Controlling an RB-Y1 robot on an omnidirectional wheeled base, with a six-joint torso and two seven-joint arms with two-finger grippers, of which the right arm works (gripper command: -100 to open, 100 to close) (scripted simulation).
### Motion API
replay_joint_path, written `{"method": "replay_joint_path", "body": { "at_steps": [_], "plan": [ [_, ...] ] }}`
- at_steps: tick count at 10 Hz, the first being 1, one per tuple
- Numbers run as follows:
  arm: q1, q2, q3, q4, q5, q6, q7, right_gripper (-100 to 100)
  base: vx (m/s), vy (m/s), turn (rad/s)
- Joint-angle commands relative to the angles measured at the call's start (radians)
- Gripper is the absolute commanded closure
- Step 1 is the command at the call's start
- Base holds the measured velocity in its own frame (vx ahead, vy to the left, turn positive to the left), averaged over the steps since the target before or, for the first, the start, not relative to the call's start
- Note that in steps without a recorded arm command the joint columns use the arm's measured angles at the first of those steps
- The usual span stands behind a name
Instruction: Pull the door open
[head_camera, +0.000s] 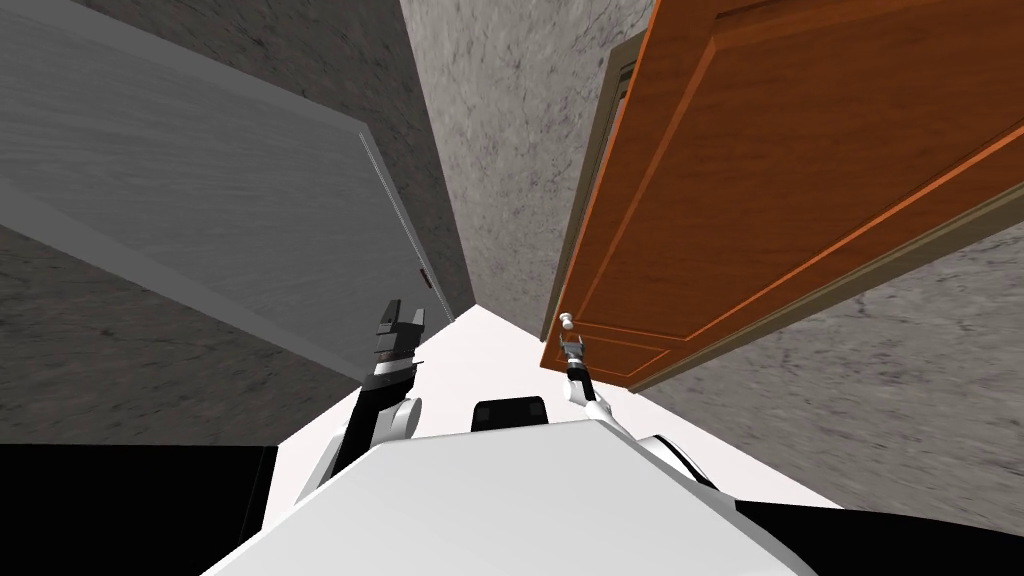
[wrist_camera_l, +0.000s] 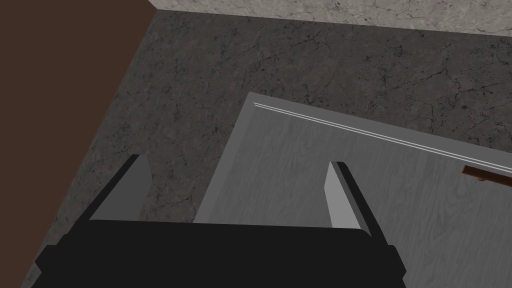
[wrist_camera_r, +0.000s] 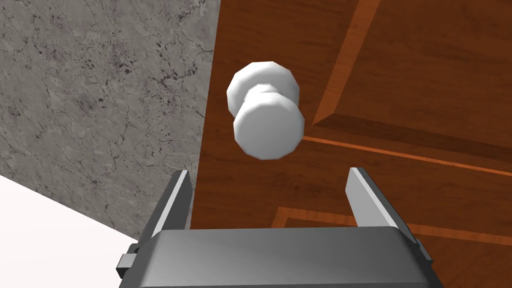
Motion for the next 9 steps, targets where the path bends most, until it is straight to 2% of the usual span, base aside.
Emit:
{"method": "replay_joint_path", "body": {
  "at_steps": [1,6,7,8,9],
  "plan": [
    [-0.004,0.007,0.005,-0.007,-0.018,0.008,-0.049,-100,-0.098,-0.017,0.039],
    [-0.014,0.024,0.016,-0.017,-0.059,0.022,-0.154,-100,-0.075,-0.019,0.025],
    [-0.013,0.022,0.014,-0.016,-0.054,0.021,-0.138,-100,-0.029,-0.007,0.005],
    [-0.001,-0.006,0.008,-0.007,-0.062,0.013,-0.172,-100,0.154,-0.01,0.153],
    [0.003,-0.014,0.007,-0.005,-0.064,0.01,-0.18,-100,0.234,0.012,0.123]
  ]
}}
